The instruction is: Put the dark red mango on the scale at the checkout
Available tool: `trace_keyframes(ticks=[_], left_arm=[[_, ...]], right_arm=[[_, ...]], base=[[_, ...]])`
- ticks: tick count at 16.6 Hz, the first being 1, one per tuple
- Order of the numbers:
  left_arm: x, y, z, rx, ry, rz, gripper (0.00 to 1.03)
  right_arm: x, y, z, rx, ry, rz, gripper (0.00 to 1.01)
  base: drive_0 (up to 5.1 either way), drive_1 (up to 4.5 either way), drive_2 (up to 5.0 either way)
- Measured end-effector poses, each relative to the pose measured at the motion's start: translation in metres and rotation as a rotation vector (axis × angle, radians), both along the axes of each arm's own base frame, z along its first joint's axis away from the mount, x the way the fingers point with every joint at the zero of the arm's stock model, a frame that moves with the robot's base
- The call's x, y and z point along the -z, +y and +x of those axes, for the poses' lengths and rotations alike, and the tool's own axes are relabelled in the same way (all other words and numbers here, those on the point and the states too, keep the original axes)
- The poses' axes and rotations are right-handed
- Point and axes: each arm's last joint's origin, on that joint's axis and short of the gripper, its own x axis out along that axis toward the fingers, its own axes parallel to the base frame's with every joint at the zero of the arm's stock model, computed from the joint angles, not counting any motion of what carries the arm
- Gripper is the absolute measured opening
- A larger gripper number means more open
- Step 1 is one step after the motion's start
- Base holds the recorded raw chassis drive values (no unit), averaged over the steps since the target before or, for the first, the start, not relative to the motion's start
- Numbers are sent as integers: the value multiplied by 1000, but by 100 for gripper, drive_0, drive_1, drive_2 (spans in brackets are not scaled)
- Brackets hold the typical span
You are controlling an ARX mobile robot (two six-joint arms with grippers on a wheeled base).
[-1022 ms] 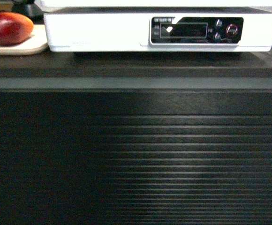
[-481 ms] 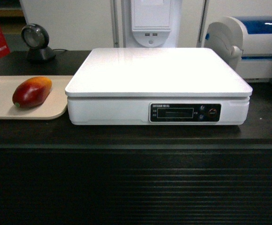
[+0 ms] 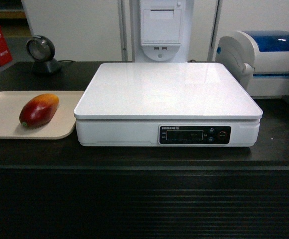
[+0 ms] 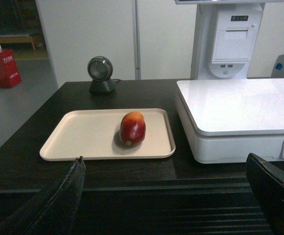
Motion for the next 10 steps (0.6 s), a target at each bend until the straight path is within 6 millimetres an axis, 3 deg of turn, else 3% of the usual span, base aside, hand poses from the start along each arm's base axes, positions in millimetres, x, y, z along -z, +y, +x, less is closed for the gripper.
trace_keyframes(ticks=[10], left_arm=[[0,0,0,0,0,0,98]], right_arm=[[0,0,0,0,0,0,98]], base=[[0,0,0]])
